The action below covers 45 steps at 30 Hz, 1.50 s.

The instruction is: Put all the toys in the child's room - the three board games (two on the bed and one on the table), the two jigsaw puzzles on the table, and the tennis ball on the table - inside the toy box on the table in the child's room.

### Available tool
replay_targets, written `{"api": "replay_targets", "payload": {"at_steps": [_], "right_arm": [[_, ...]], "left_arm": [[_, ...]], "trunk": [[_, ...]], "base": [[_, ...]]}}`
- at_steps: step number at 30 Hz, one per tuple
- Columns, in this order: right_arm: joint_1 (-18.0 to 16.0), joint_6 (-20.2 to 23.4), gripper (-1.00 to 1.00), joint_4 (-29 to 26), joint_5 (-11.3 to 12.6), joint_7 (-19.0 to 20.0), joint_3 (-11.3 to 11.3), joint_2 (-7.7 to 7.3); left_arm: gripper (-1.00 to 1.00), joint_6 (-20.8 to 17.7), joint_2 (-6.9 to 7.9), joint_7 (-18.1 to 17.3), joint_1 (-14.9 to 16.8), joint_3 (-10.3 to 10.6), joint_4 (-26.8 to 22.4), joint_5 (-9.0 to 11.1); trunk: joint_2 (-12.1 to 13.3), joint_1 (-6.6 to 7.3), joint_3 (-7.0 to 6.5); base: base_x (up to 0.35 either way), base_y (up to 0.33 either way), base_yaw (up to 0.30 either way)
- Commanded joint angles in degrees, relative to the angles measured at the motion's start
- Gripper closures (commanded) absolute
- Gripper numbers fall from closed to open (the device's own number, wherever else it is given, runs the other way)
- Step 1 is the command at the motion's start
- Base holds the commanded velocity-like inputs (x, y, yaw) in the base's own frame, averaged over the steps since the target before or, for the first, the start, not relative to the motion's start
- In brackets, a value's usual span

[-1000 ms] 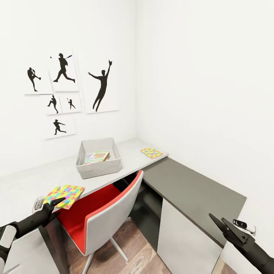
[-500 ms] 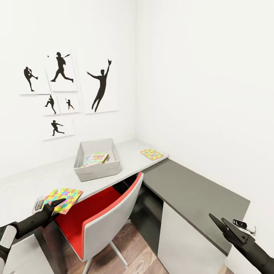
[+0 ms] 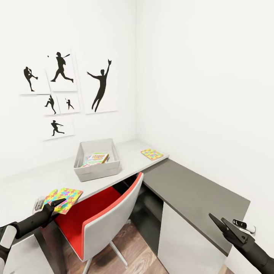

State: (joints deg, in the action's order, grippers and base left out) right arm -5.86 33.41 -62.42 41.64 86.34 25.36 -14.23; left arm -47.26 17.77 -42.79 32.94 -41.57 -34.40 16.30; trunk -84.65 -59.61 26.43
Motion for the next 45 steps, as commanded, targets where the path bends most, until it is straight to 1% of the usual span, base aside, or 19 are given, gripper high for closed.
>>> {"api": "replay_targets", "payload": {"at_steps": [1,7,8,18,22,27,34,39,45], "right_arm": [[0.0,0.6,-1.0,0.0,0.1,0.1,0.0,-0.01],[0.0,0.6,-1.0,0.0,0.1,0.1,0.0,-0.01],[0.0,0.6,-1.0,0.0,0.1,0.1,0.0,-0.01],[0.0,0.6,-1.0,0.0,0.1,-0.6,0.0,-0.01],[0.0,0.6,-1.0,0.0,0.1,-0.6,0.0,-0.01],[0.0,0.6,-1.0,0.0,0.1,-0.6,0.0,-0.01],[0.0,0.6,-1.0,0.0,0.1,-0.7,0.0,-0.01],[0.0,0.6,-1.0,0.0,0.1,-0.7,0.0,-0.01],[0.0,0.5,-1.0,0.0,0.1,-0.7,-0.1,-0.01]], "left_arm": [[-1.0,-0.6,-0.02,-0.3,0.1,-0.4,0.0,1.3],[-1.0,-0.6,-0.02,-0.3,0.1,-0.4,0.0,1.3],[1.0,-0.6,-0.02,-0.3,0.1,-0.4,0.0,1.3],[1.0,-0.6,-0.02,-0.4,0.1,-0.4,0.0,1.4],[1.0,-1.2,-0.02,-0.4,0.1,-0.4,-0.1,1.3],[1.0,-4.3,-0.02,-0.5,0.1,-0.4,-0.6,1.2],[1.0,-5.3,0.11,-2.0,0.1,-0.3,-1.0,1.2],[1.0,-6.4,0.7,-2.8,0.1,-0.2,-1.1,1.2],[1.0,-9.3,1.55,-2.9,0.2,0.1,-1.1,1.1]], "trunk": [[0.0,0.0,0.05],[0.0,0.0,0.05],[0.0,0.0,0.05],[0.0,0.0,0.05],[1.6,0.88,-0.67],[3.6,1.98,-1.56],[6.4,3.52,-2.82],[8.4,4.62,-3.72],[10.8,5.93,-4.8]], "base": [[0.0,0.0,0.0],[0.0,0.0,0.0],[0.0,0.0,0.0],[0.0,0.0,0.0],[0.0,0.0,0.0],[0.0,0.0,0.0],[0.0,0.0,0.0],[0.0,0.0,0.0],[0.0,0.0,0.0]]}}
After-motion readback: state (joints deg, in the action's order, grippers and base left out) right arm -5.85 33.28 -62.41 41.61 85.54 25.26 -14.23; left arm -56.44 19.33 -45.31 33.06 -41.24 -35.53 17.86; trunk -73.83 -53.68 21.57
